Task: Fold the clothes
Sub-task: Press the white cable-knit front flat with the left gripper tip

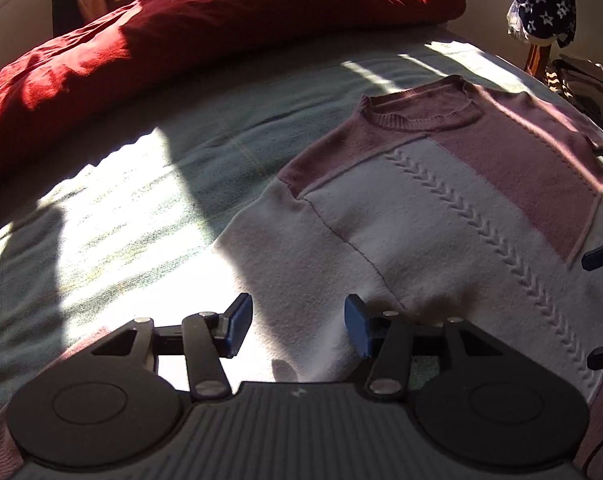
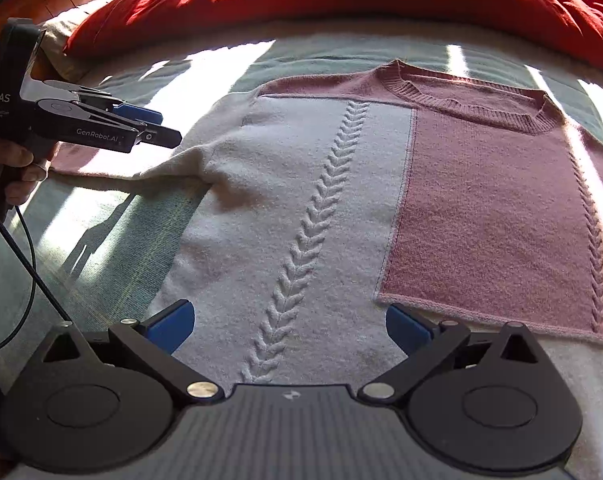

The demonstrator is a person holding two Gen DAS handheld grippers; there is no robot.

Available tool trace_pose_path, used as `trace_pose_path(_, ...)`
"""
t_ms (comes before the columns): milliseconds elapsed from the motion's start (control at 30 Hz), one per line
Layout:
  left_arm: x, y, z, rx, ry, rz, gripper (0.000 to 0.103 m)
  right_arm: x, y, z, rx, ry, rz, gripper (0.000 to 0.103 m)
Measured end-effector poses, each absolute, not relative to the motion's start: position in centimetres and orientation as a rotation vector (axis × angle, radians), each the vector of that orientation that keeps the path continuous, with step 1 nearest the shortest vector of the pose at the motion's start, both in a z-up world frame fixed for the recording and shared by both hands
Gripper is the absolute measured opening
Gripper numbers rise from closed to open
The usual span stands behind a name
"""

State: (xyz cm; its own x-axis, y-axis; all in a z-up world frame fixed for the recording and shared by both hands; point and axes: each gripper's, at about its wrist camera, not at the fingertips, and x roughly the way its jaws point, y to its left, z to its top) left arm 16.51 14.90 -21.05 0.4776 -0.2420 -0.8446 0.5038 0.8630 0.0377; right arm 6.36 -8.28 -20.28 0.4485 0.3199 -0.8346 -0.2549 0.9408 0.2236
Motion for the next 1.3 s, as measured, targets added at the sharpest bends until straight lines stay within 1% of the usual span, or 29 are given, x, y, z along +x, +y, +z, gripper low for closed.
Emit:
trace_pose_path(67,16.9,14.2,-22.7,0.349,1.025,-0.453,0.054,6.5,-8.2,-20.1,0.068,1.042,0.364,0.103)
trace_pose_path(167,16.2,14.3,-22.1,0.383,1.035,-0.475,0.054,6.3,-8.2,-19.6,0.051,1.029,0.378,0.103)
trace_pose_path(233,15.6,14.4,-21.3,0.432,1.022,-0.488,0.054,6.1,-8.4,-19.6,0.04,1.028,0.377,0.103)
trace_pose_path(367,15.9,13.9,-19.9,0.422,0.957,-0.526,0.055,6.0,-8.8,-20.2,0.036,1.035,0.364,0.103)
trace_pose_path(433,16.6,13.2,-20.6,0.43,0.954,-0.534,0.055,6.1,-8.8,-20.3,0.046,1.036,0.359,0.103)
trace_pose_path(533,16.7,12.8,-22.6,0.462,1.001,-0.506,0.055,6.3,-8.5,-20.0,0.051,1.028,0.372,0.103)
trace_pose_path(633,15.5,14.3,-22.0,0.449,1.023,-0.497,0.055,6.3,-8.1,-19.3,0.034,1.006,0.405,0.103)
trace_pose_path(733,15.7,15.8,-20.5,0.435,1.036,-0.47,0.057,6.7,-7.0,-19.2,0.005,0.977,0.469,0.103)
trace_pose_path(833,16.7,16.8,-19.4,0.42,1.005,-0.408,0.057,8.0,-5.0,-19.3,0.011,0.929,0.548,0.103)
trace_pose_path(933,18.1,17.3,-19.2,0.336,0.994,-0.383,0.057,9.5,-2.0,-19.7,0.015,0.87,0.605,0.103)
trace_pose_path(1067,18.5,17.0,-19.7,0.332,0.981,-0.394,0.057,9.4,-1.0,-19.9,0.023,0.906,0.618,0.103)
trace_pose_path(1300,18.0,18.6,-20.6,0.276,1.048,-0.377,0.057,8.8,0.4,-20.2,0.04,0.984,0.634,0.103)
